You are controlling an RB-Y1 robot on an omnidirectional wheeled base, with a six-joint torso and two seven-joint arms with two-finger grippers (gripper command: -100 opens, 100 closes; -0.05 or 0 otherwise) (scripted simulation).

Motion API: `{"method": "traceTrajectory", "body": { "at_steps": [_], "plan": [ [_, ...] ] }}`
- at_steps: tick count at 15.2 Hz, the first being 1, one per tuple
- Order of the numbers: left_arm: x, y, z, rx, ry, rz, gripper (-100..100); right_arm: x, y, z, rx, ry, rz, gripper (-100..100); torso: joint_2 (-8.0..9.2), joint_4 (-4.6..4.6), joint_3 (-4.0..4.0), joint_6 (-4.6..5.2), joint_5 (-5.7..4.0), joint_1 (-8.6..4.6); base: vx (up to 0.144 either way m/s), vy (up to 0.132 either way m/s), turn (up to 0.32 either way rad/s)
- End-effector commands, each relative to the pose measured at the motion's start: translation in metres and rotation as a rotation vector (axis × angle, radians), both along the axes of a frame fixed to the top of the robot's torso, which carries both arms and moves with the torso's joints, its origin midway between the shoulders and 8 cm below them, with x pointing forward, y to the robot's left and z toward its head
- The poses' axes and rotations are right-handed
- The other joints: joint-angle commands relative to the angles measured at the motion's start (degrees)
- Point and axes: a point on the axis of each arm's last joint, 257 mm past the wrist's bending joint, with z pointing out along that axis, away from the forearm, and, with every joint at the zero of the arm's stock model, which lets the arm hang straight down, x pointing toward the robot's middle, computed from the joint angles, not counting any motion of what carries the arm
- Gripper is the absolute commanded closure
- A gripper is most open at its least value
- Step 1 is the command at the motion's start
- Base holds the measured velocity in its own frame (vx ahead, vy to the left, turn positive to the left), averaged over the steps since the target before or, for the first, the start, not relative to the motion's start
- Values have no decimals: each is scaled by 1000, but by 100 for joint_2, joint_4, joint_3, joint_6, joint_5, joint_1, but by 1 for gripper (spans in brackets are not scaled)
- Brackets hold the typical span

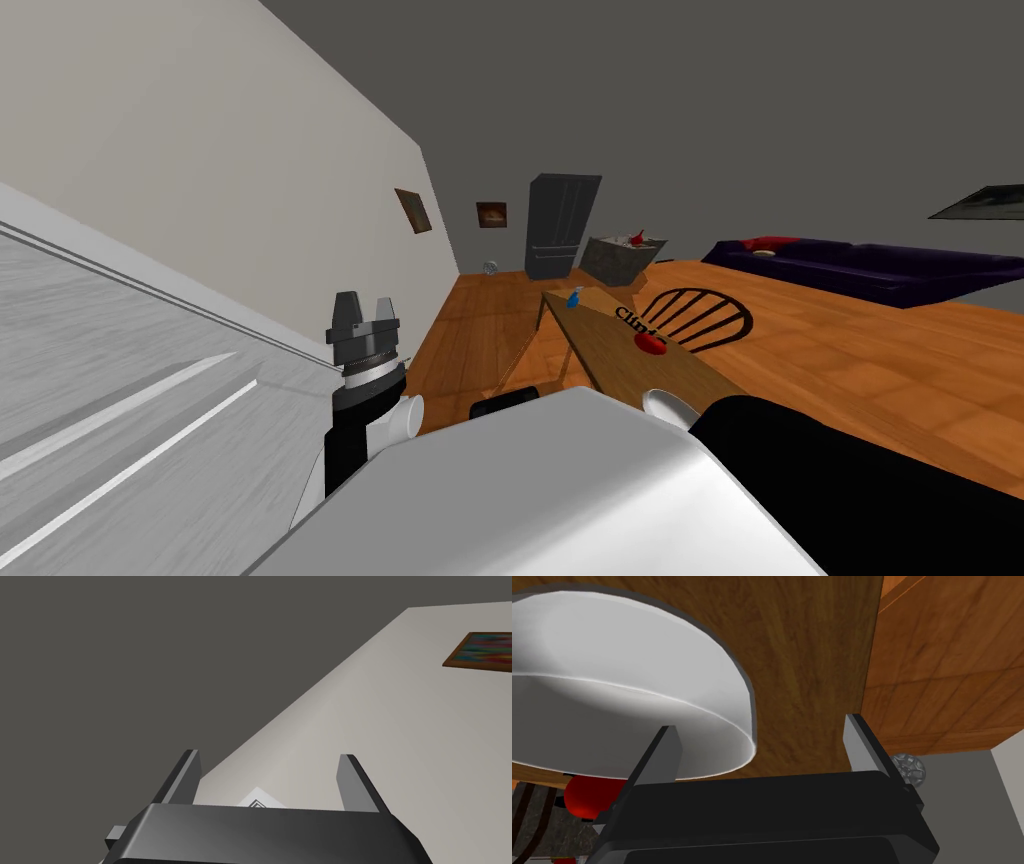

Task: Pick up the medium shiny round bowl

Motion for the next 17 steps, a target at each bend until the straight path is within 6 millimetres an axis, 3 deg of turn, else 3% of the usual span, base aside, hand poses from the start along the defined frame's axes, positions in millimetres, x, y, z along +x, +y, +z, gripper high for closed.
{"method": "traceTrajectory", "body": {
  "at_steps": [1,2,3,4,5,9,11,13,14,17],
  "plan": [
    [0,0,0,0,0,0,0,-17,-8,-1,-15,42,11,-100,0,0,0,0,0,0,82,17,119],
    [0,0,0,0,0,0,0,-37,-11,-4,-27,90,23,-100,-4,-1,-3,-1,0,0,87,19,168],
    [0,0,0,0,0,0,0,-37,-11,-4,-27,90,23,-100,-8,-2,-5,-3,1,0,90,10,126],
    [0,0,0,0,0,0,0,-57,-13,-7,-36,136,35,-100,-11,-2,-6,-2,-1,-1,87,10,153],
    [0,0,0,0,0,0,0,-57,-13,-7,-36,136,35,-100,-12,-2,-7,-3,-1,-2,73,8,125],
    [0,0,0,0,0,0,0,-127,-11,-15,-51,291,77,-100,-12,-3,-7,-2,-2,-3,90,2,189],
    [0,0,0,0,0,0,0,-127,-11,-15,-51,291,77,-100,-14,-4,-9,0,-1,-9,72,-20,58],
    [0,0,0,0,0,0,0,-155,-7,-18,-49,349,94,-100,3,0,0,1,-1,-8,41,-12,93],
    [0,0,0,0,0,0,0,-155,-7,-18,-49,349,94,-100,5,1,2,0,-2,-8,43,-13,101],
    [0,0,0,0,0,0,0,-189,3,-21,-38,419,119,-100,5,1,2,-1,-2,-7,57,-13,135]
  ]
}}
